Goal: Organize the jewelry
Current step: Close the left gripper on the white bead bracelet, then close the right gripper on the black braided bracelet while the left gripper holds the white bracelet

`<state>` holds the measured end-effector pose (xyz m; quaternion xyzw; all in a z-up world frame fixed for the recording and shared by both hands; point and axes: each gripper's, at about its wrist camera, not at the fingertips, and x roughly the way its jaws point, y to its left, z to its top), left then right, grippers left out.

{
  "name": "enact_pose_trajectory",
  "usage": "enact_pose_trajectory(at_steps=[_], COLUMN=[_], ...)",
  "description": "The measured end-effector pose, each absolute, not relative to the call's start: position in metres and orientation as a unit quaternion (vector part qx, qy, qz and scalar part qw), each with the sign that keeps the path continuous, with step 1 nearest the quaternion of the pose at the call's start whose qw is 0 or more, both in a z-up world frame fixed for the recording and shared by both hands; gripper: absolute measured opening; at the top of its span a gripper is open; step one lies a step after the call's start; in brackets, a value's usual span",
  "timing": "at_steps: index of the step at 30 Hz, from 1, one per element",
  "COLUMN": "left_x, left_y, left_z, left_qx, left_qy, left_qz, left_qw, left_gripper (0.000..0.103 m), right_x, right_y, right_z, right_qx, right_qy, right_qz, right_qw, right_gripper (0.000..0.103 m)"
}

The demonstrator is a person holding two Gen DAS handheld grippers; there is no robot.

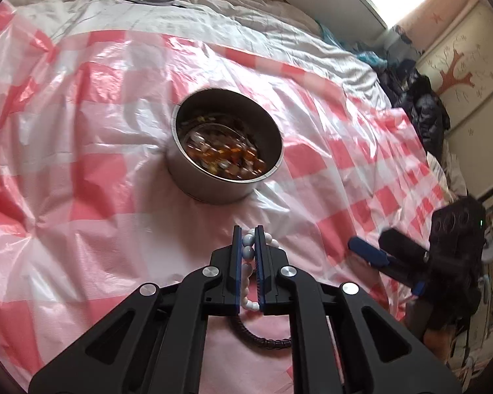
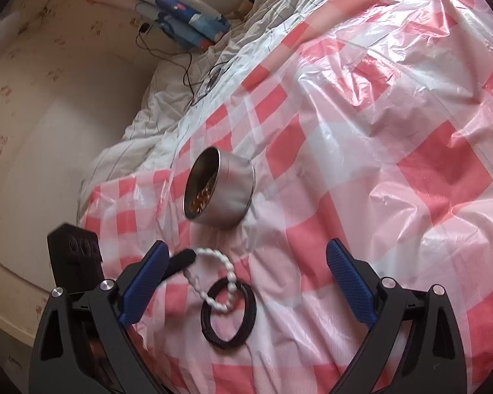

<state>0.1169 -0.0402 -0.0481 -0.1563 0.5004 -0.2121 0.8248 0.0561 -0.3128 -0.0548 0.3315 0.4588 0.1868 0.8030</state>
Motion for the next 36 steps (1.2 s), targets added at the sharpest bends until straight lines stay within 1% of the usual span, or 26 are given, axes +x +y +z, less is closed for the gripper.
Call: enact_pose_trajectory(at_steps=[2,5,8,11,13,14,16,18,19,20,21,22,25,26,27,28,33,36], left_x=[0.119,0.124,0.129,0.130,0.130,0.130,0.131,0.132,0.132,0.131,0.131,0.131,0.129,0.128,0.129,0.129,0.129,0.128], left_y=[-0.024,-0.007,0.005,0.014,0.017,0.018,0.017,0.014,0.014,0.012,0.011,0.009,0.003,0.002,0.001,0.001,0.000,0.002], left_z=[-0.049,-0.058,-0.071,-0.079,-0.082,-0.084,-0.086,-0.089,-0.090,-0.091,-0.091,-0.091,-0.086,-0.085,-0.084,-0.084,-0.079,-0.076], left_qx=[-0.170,-0.174,-0.168,-0.171,-0.172,-0.172,-0.172,-0.171,-0.171,-0.172,-0.173,-0.170,-0.147,-0.142,-0.139,-0.137,-0.136,-0.143], left_qy=[0.499,0.517,0.540,0.551,0.553,0.554,0.557,0.562,0.563,0.564,0.564,0.563,0.560,0.558,0.558,0.558,0.550,0.544], left_qz=[-0.189,-0.156,-0.140,-0.143,-0.145,-0.145,-0.147,-0.151,-0.152,-0.154,-0.158,-0.161,-0.160,-0.162,-0.163,-0.165,-0.168,-0.172], left_qw=[0.829,0.823,0.812,0.804,0.802,0.801,0.799,0.795,0.794,0.793,0.792,0.792,0.799,0.801,0.802,0.802,0.807,0.809], left_gripper=[0.006,0.007,0.007,0.007,0.008,0.008,0.008,0.010,0.012,0.014,0.017,0.019,0.018,0.016,0.008,0.007,0.007,0.007], right_x=[0.050,0.046,0.048,0.049,0.049,0.049,0.047,0.044,0.042,0.041,0.041,0.043,0.045,0.046,0.047,0.047,0.048,0.049], right_y=[-0.300,-0.282,-0.263,-0.247,-0.241,-0.239,-0.232,-0.220,-0.213,-0.211,-0.212,-0.217,-0.242,-0.250,-0.256,-0.262,-0.267,-0.272], right_z=[-0.050,-0.041,-0.053,-0.060,-0.066,-0.067,-0.067,-0.066,-0.065,-0.064,-0.063,-0.063,-0.058,-0.058,-0.057,-0.057,-0.046,-0.043], right_qx=[0.300,0.269,0.269,0.218,0.181,0.168,0.124,0.069,0.045,0.037,0.045,0.067,0.149,0.175,0.198,0.215,0.247,0.287], right_qy=[0.461,0.450,0.482,0.510,0.526,0.528,0.533,0.528,0.523,0.520,0.518,0.514,0.496,0.490,0.486,0.480,0.456,0.442], right_qz=[0.206,0.245,0.286,0.266,0.236,0.228,0.206,0.190,0.186,0.187,0.193,0.203,0.218,0.222,0.227,0.230,0.253,0.285], right_qw=[0.810,0.816,0.783,0.788,0.797,0.801,0.811,0.825,0.830,0.833,0.832,0.831,0.827,0.825,0.820,0.819,0.817,0.801], right_gripper=[0.093,0.093,0.092,0.090,0.071,0.067,0.047,0.039,0.032,0.029,0.018,0.014,0.011,0.011,0.011,0.011,0.011,0.012])
